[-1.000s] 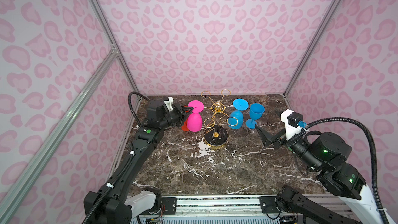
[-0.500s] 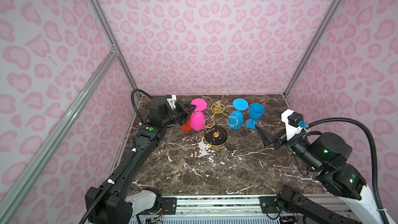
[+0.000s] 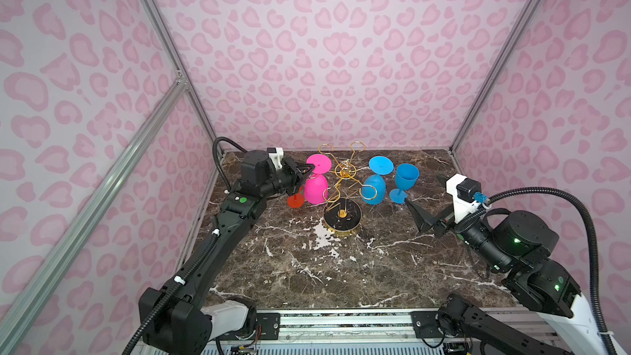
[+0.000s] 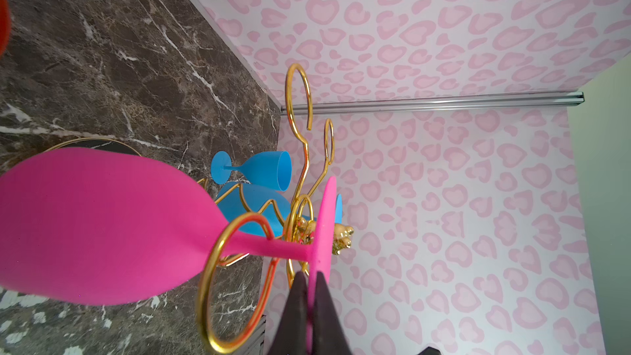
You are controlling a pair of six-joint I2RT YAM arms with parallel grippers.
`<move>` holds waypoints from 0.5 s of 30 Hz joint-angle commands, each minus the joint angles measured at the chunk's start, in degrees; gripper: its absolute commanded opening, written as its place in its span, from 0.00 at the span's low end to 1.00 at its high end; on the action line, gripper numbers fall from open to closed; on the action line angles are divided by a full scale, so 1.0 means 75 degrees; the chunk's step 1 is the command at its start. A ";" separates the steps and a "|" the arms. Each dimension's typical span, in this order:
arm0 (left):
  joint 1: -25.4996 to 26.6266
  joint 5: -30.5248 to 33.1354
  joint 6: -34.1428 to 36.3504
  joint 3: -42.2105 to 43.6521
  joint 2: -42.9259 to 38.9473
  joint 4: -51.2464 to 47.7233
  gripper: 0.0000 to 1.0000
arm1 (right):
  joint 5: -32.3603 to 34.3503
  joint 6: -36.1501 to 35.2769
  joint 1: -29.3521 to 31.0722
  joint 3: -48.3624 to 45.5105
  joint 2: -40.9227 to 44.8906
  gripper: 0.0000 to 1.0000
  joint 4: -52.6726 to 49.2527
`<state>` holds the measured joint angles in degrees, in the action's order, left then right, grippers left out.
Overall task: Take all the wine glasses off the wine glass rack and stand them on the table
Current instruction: 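Pull the magenta glass off its rack hook with the left gripper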
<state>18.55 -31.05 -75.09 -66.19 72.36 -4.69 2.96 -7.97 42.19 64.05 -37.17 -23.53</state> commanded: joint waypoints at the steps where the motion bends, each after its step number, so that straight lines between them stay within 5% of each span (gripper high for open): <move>1: 0.0021 0.0038 0.0072 -0.0129 0.0056 0.0194 0.03 | -0.0025 0.0042 -0.0005 -0.0045 0.0034 1.00 0.0161; 15: 0.0038 0.0177 0.0175 -0.0495 0.0337 0.0148 0.03 | -0.0002 0.0032 -0.0001 -0.0079 0.0081 1.00 0.0160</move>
<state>18.81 -30.57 -74.72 -68.75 74.67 -4.71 2.98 -7.99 42.22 63.86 -36.84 -23.53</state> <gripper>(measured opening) 0.068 0.998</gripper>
